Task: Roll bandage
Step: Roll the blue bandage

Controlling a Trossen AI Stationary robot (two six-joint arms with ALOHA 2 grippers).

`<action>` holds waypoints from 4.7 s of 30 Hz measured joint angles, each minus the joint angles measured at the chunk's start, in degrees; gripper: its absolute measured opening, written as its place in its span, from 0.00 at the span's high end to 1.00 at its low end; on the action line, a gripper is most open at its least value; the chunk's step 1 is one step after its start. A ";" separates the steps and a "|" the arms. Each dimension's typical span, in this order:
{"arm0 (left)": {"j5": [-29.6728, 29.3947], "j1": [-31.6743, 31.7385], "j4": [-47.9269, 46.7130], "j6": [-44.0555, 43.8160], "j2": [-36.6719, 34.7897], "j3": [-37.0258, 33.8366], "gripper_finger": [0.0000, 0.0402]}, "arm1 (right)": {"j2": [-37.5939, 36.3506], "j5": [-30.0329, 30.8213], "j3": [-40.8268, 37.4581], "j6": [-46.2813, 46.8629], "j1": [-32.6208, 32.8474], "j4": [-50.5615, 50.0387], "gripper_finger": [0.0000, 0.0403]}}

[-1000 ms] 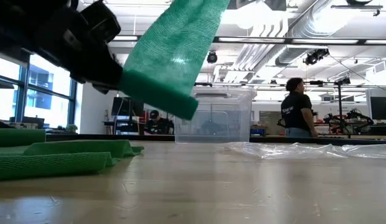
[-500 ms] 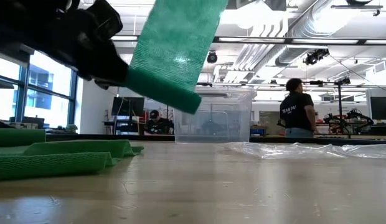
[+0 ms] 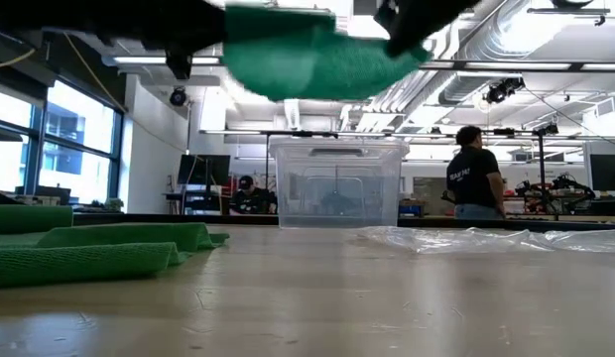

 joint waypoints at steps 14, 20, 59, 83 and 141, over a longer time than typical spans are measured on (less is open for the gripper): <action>2.60 -7.04 0.76 -3.01 -13.82 0.00 1.00 | 3.61 6.35 -10.83 3.15 -4.24 0.44 1.00; -4.48 -9.63 -1.21 -0.08 -14.99 0.00 1.00 | 3.58 5.98 -15.70 6.01 -4.12 7.48 1.00; 3.45 -3.84 -23.28 -13.20 -1.07 0.07 1.00 | 2.97 24.52 22.85 -16.11 -6.83 -10.22 1.00; 23.81 -0.47 -10.95 -13.90 8.99 0.03 1.00 | 2.25 32.02 29.26 -21.14 -7.02 -10.26 1.00; -4.98 -8.14 0.52 -7.41 2.58 0.04 1.00 | -1.05 3.46 -6.51 0.02 -11.49 6.15 0.60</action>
